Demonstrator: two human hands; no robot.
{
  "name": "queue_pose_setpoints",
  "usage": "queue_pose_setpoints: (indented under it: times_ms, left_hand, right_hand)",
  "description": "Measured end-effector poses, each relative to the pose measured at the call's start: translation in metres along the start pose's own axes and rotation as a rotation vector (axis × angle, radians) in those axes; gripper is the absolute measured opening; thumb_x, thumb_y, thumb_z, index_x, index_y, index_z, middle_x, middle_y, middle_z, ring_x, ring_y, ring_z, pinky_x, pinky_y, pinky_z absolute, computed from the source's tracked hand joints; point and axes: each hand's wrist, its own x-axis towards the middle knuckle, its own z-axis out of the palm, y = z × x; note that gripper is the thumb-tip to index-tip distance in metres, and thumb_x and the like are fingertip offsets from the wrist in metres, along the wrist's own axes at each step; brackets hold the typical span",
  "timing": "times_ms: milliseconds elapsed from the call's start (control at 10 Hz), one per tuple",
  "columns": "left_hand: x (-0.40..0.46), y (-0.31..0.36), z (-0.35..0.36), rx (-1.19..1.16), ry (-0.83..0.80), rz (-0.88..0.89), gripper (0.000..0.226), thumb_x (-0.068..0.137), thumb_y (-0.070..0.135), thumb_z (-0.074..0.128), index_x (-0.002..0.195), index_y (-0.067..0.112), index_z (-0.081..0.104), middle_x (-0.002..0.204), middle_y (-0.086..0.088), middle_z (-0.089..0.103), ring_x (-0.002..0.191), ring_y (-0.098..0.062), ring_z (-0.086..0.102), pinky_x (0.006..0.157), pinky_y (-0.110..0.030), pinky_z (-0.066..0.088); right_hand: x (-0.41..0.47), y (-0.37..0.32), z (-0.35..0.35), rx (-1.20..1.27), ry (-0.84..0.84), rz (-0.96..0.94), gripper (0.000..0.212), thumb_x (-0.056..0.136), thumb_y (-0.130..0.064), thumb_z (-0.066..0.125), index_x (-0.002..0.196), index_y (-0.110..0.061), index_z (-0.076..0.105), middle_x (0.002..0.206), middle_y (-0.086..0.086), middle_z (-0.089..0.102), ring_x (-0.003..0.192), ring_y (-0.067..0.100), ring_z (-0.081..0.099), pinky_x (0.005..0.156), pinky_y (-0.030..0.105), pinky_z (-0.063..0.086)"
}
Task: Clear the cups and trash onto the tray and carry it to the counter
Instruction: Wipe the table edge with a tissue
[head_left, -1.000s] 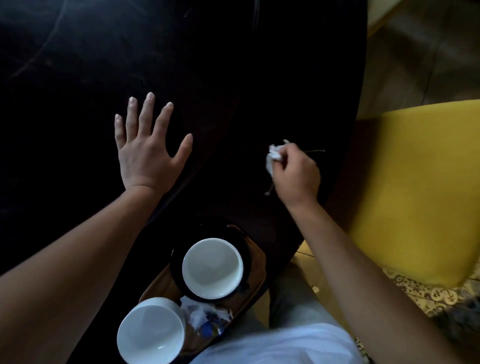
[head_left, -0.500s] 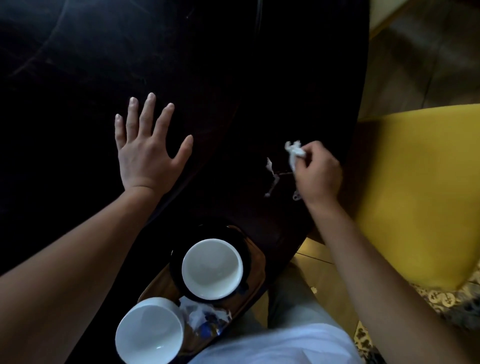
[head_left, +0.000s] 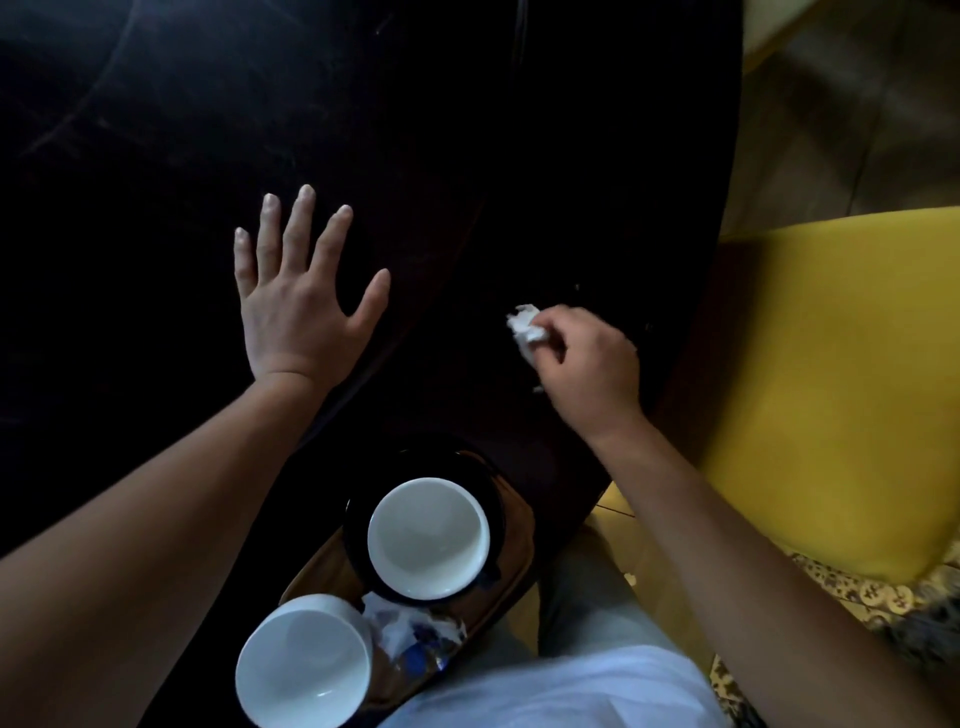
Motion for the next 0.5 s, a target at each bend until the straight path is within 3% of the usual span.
queue_pose_setpoints:
  times_ms: [100,200,500]
  left_hand:
    - [0.000,0.000,0.000,0.002,-0.002,0.002,0.069,0.099,0.062,0.043,0.158,0.025,0.036,0.171,-0.004,0.018,0.159,-0.029,0.007,0.127,-0.055,0.004]
    - [0.001,0.000,0.001,0.002,-0.002,0.005,0.069,0.100,0.062,0.042,0.158,0.025,0.037,0.171,-0.004,0.019,0.159,-0.030,0.008,0.127,-0.055,0.004]
    - [0.002,0.001,0.001,0.000,-0.006,-0.003,0.070,0.099,0.063,0.041,0.158,0.026,0.035,0.172,-0.003,0.018,0.159,-0.029,0.007,0.127,-0.055,0.004]
  right_hand:
    - [-0.004,-0.002,0.012,-0.039,-0.043,-0.044,0.010,0.085,-0.015,0.066,0.094,-0.018,0.072,0.080,-0.002,0.066,0.071,0.018,0.063,0.056,0.026,0.042]
    - [0.012,0.007,0.008,-0.100,-0.025,-0.024,0.015,0.086,-0.020,0.064,0.098,-0.020,0.072,0.084,0.001,0.069,0.078,0.025,0.066,0.062,0.034,0.051]
    - [0.085,0.031,-0.034,-0.118,0.133,0.038,0.022,0.088,-0.028,0.061,0.104,-0.024,0.075,0.097,0.003,0.073,0.089,0.024,0.067,0.073,0.031,0.050]
